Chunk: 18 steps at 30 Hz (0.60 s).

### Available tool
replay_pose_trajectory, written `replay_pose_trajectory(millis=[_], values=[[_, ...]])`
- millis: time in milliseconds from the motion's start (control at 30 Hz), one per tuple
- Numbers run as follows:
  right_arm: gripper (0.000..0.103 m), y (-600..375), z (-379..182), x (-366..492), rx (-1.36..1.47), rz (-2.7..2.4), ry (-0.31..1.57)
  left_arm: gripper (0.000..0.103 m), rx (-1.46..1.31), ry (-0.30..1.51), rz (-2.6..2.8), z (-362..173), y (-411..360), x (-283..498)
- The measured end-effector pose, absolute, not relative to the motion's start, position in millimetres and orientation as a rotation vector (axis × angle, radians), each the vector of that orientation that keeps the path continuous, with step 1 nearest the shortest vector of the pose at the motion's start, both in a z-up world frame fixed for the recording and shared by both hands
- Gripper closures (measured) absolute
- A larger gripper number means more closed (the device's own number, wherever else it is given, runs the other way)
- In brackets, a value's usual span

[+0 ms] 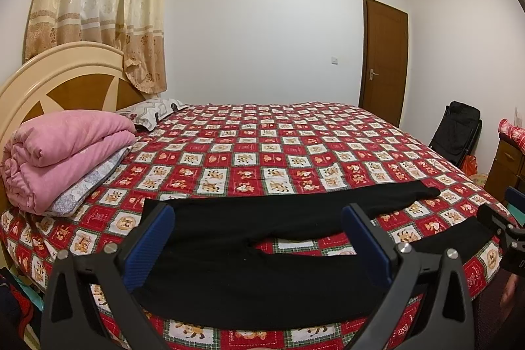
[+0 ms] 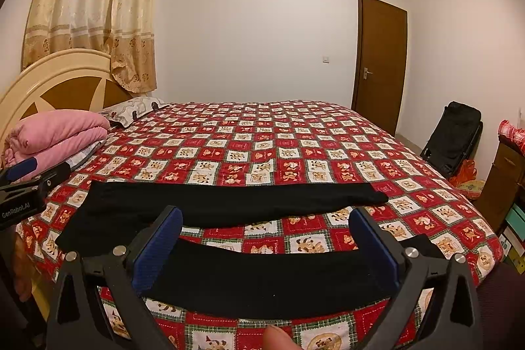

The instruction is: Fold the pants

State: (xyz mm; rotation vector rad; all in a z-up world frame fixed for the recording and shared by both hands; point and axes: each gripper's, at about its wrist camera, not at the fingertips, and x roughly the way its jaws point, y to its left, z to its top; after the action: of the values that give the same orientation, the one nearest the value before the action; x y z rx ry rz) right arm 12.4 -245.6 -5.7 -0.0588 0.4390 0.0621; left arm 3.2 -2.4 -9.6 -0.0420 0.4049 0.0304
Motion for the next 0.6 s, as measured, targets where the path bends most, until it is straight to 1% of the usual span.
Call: replay_pose_trajectory(millis=[600], values=[[0.001, -243.6, -6.4, 12.5, -0.064, 0.063, 0.44, 0.0, -0.043, 0.406, 0.031, -8.3, -3.0, 4.1]])
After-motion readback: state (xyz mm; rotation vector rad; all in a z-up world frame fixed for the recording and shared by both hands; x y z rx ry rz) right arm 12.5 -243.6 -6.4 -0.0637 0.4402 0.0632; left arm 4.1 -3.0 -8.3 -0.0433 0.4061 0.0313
